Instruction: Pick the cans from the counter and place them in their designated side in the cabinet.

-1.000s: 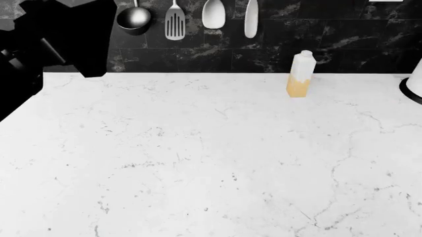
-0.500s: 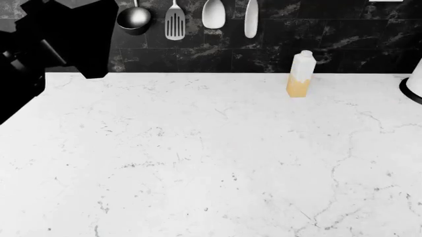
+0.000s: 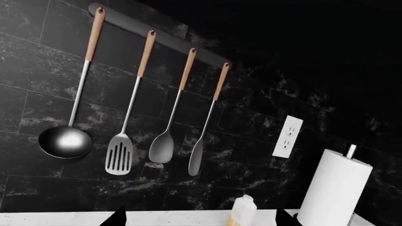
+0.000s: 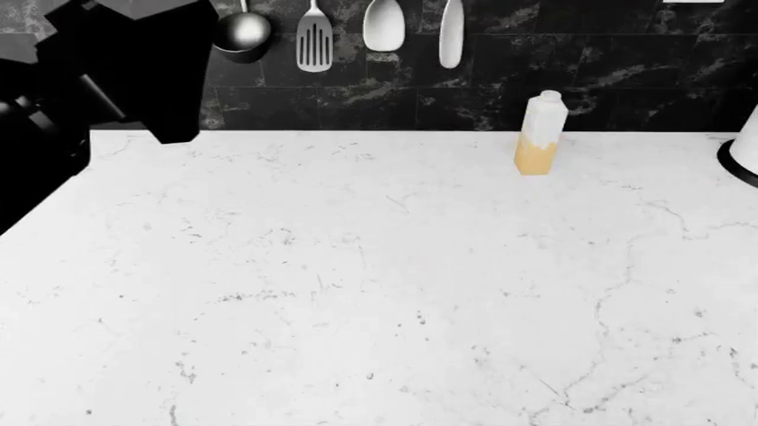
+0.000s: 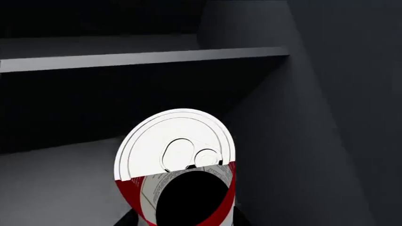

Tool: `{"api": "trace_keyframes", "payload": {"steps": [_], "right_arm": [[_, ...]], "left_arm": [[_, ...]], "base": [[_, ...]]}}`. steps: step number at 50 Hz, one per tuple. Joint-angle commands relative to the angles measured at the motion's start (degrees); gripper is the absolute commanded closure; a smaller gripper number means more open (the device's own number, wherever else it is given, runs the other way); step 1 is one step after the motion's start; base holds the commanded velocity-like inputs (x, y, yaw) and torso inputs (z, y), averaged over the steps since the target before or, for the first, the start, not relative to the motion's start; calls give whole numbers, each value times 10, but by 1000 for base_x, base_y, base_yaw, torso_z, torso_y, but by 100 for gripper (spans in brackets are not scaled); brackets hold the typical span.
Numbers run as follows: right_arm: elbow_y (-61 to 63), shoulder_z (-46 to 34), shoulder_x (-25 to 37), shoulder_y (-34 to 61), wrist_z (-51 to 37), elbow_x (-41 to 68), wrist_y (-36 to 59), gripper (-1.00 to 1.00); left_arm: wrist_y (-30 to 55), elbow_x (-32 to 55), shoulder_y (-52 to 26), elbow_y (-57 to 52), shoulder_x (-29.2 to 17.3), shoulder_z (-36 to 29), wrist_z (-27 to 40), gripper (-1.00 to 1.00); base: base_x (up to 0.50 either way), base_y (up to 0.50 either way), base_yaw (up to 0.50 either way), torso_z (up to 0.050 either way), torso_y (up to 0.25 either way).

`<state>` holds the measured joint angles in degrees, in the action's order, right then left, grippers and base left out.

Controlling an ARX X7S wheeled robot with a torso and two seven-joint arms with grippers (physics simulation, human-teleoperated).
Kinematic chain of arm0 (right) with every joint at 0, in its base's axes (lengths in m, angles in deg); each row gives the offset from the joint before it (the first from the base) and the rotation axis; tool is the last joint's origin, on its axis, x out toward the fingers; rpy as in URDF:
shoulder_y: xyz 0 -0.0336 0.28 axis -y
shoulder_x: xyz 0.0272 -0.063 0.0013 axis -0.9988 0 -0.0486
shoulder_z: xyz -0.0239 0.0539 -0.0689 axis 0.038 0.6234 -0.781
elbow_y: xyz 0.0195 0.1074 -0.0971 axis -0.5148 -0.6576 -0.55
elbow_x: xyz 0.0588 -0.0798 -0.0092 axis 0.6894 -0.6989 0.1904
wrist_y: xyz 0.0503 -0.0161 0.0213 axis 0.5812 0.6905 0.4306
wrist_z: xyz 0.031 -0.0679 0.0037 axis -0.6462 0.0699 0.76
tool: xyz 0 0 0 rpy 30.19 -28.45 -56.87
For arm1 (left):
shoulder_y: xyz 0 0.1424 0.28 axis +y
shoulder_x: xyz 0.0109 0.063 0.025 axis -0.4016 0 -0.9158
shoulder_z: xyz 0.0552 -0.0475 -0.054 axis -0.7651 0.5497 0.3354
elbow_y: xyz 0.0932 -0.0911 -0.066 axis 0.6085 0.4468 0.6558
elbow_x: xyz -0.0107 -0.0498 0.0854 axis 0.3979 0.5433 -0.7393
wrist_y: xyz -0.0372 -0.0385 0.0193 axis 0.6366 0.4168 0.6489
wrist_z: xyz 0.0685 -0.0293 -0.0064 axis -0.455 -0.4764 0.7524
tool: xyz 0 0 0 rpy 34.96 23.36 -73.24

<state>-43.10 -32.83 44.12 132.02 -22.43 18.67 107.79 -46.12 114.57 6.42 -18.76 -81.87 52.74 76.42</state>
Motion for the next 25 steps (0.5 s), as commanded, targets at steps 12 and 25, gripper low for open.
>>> {"api": "trace_keyframes", "payload": {"steps": [12,25], "right_arm": [[-87,15,1,2,-154,-3,12,100],[-174,37,20,2,-362,219,9,100]], "left_arm": [[-8,-10,29,-3,-2,12,-12,-100],[-15,-16,44,-9,1,17,-13,-100]], "base": [[0,0,0,0,1],[0,0,0,0,0]]}}
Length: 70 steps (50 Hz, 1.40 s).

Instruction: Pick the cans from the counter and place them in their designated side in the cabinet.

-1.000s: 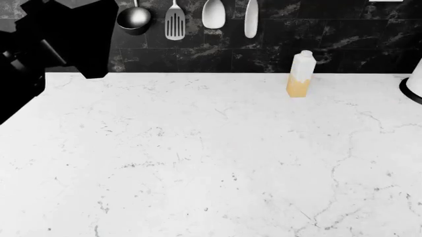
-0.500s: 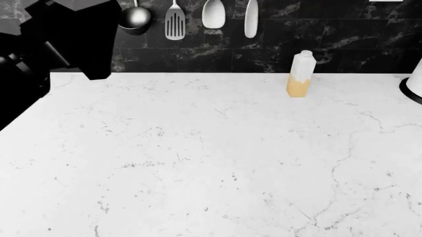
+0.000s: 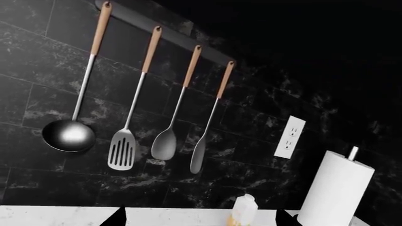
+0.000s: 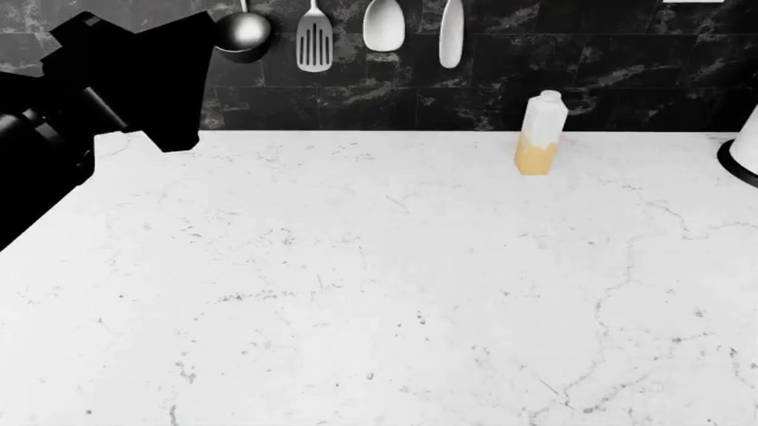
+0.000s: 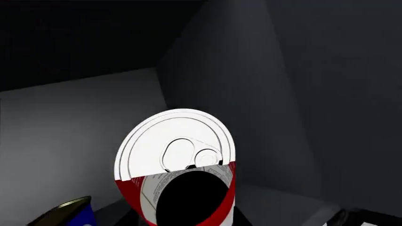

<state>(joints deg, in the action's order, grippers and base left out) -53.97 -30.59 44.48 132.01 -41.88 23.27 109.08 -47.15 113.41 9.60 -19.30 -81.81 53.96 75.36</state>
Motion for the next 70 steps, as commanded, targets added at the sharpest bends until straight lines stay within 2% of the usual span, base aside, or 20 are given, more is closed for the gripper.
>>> {"api": "trace_keyframes", "payload": {"steps": [1,12,42,43,70], "right_arm": [[-74,17,20,2,-192,197,-9,100],[-111,13,34,2,-257,265,-34,100],[-171,7,14,2,-137,142,-62,100],[-175,9,15,2,-138,145,-64,-100],[-126,0,18,2,-75,96,-63,-100]], "left_arm": [[-5,-4,14,-5,0,6,-2,-100],[-7,-6,16,-8,0,6,1,-100],[-13,-5,28,-12,-5,10,4,-100],[-13,-6,29,-12,-5,10,4,-100],[-19,1,33,-21,-4,10,10,-100]], "base": [[0,0,0,0,0],[0,0,0,0,1],[1,0,1,0,0],[0,0,3,0,0],[0,0,0,0,0]]}}
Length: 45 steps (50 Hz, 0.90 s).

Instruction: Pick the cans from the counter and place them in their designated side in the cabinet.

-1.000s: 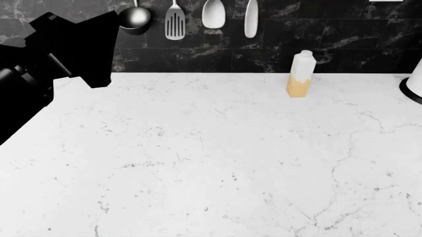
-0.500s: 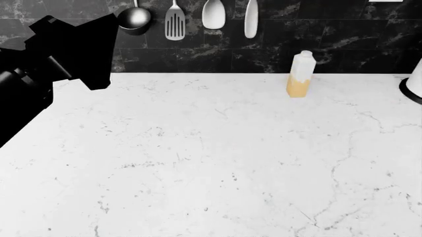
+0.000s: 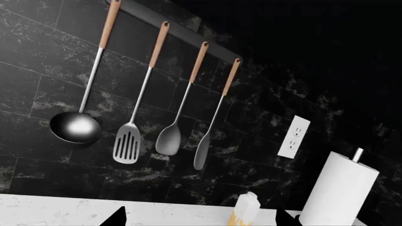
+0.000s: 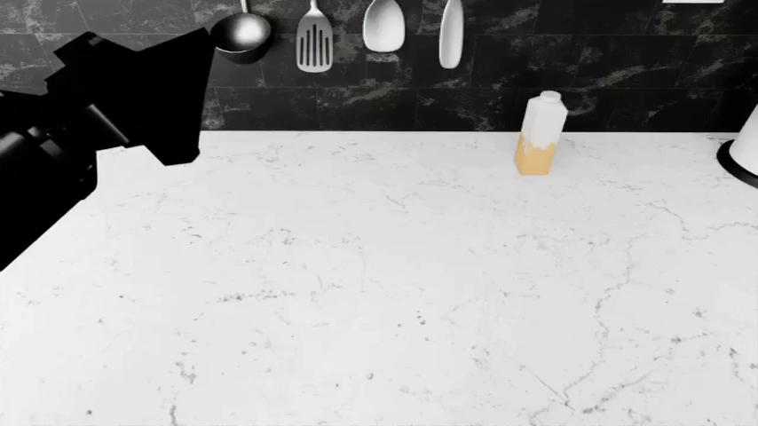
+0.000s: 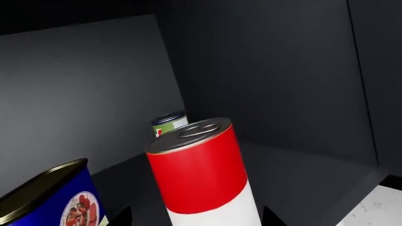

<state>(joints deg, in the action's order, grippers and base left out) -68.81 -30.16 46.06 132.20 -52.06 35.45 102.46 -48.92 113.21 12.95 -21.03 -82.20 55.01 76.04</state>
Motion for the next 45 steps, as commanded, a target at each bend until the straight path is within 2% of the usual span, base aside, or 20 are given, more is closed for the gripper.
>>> {"api": "trace_keyframes", "payload": {"steps": [1,8,14,16,23,25,42,43,44,45], "right_arm": [[27,-4,1,0,28,-32,3,-100],[95,-5,-3,0,56,-61,33,-100],[176,5,-6,0,26,4,76,-100],[197,5,3,0,-26,83,80,-100],[234,0,64,0,-311,448,55,-100],[237,-10,81,0,-357,511,47,-100],[258,13,136,0,-366,592,77,-100],[256,4,145,0,-366,607,73,-100],[256,-39,175,0,-366,645,39,-100],[282,-125,258,0,-366,731,-47,-100]], "left_arm": [[-2,4,-1,-4,-1,-1,4,-100],[-3,5,-3,-5,-2,0,5,-100],[-6,5,-3,-7,-1,2,6,-100],[-6,5,-5,-5,-2,2,6,-100],[-7,3,3,-7,-7,8,4,-100],[-7,4,0,-6,-7,6,5,-100],[-6,17,-24,-8,-12,1,18,-100],[-7,17,-24,-7,-13,2,17,-100],[-7,17,-23,-7,-14,3,17,-100],[-7,17,-23,-8,-14,4,17,-100]], "base": [[0,0,0,0,0],[0,0,0,0,0],[0,0,0,0,0],[0,0,0,0,0],[0,0,0,0,0],[0,0,0,0,0],[0,0,0,0,0],[0,0,0,0,0],[0,0,0,0,0],[0,0,0,0,0]]}}
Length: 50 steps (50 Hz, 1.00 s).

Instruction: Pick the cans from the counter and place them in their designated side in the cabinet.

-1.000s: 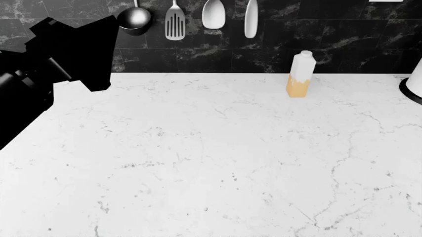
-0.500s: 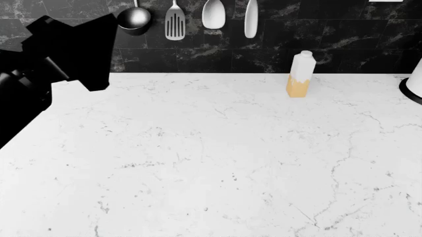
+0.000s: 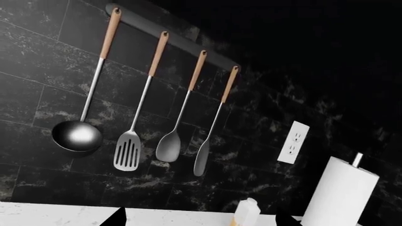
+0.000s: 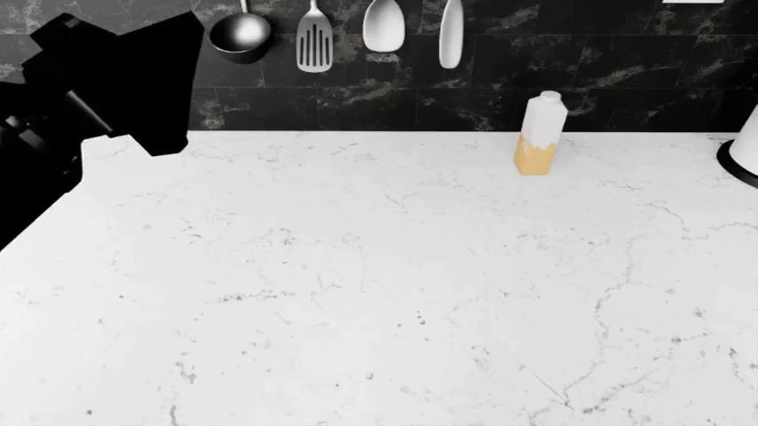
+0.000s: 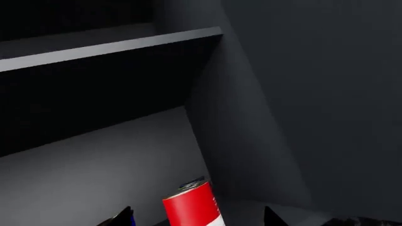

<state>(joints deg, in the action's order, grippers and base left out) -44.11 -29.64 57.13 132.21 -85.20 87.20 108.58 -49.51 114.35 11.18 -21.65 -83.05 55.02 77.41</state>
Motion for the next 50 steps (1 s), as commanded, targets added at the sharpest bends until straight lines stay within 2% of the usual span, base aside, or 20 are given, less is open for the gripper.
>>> {"api": "trace_keyframes", "payload": {"steps": [1,2,4,10,19,30,50], "right_arm": [[71,-216,199,0,-34,290,-195,-100],[99,-297,236,0,-34,334,-252,-100],[141,-361,288,0,-34,391,-316,-100],[229,-461,387,0,-34,474,-428,-100],[340,-524,459,0,-34,557,-508,-100],[444,-556,522,0,-34,611,-574,-100],[504,-591,561,-3,-33,633,-605,-100]], "left_arm": [[-2,6,-5,-2,-6,4,3,-100],[-2,6,-5,-3,-7,4,3,-100],[-2,6,-4,-3,-7,4,4,-100],[-4,5,-7,-5,-4,2,7,-100],[-5,4,-5,-5,-3,2,5,-100],[-6,5,-10,-7,-1,-1,7,-100],[-8,12,-17,-11,-1,-5,13,-100]], "base": [[0,0,0,0,0],[0,0,0,0,0],[0,0,0,0,0],[0,0,0,0,0],[0,0,0,0,0],[0,0,0,0,0],[0,0,0,0,0]]}}
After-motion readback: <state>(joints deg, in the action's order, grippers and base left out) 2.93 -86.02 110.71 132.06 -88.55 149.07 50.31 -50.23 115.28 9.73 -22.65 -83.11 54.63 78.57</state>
